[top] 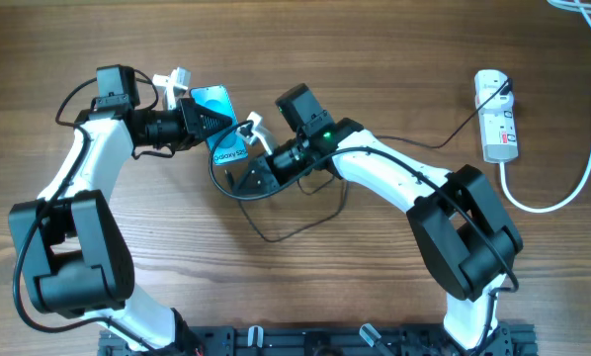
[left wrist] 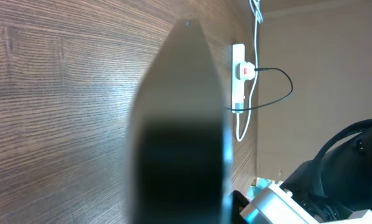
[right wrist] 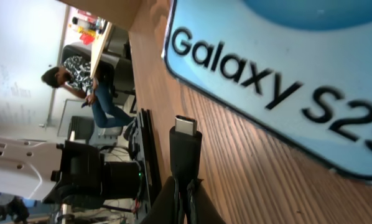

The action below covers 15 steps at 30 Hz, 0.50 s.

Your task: Plug charger to phone and switch on socket

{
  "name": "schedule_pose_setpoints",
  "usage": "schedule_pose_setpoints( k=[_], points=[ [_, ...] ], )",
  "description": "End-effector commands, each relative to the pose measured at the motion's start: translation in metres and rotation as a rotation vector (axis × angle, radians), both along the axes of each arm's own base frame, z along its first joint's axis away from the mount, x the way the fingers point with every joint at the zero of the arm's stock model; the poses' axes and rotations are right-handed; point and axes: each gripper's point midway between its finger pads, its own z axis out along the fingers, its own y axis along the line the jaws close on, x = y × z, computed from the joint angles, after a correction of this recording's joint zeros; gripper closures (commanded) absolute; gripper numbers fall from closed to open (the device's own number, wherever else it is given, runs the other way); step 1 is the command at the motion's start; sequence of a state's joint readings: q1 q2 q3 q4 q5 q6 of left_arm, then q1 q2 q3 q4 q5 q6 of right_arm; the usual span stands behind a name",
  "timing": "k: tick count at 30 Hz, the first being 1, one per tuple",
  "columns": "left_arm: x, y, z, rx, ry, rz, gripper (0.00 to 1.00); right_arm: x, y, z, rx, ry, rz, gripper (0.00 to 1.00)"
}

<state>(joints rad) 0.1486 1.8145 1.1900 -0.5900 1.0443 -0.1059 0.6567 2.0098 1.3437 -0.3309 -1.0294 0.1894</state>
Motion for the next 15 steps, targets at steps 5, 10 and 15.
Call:
schedule_pose_setpoints(
  k=[5,10,15],
  points=[
    [-0.0021,-0.0023,0.0077,-0.010,-0.031,-0.019,0.96,0.0123,-0.0003,0.0033,-0.033,-0.039,-0.059,0.96],
    [-0.0020,-0.0023,0.0077,-0.010,-0.032,-0.019,0.96,0.0163,-0.0010,0.0017,-0.043,-0.049,-0.074,0.96],
    [-0.0011,-0.0003,0.0047,0.010,-0.029,-0.011,0.96,0.0183,-0.0018,0.0017,-0.043,-0.053,-0.080,0.96]
  ],
)
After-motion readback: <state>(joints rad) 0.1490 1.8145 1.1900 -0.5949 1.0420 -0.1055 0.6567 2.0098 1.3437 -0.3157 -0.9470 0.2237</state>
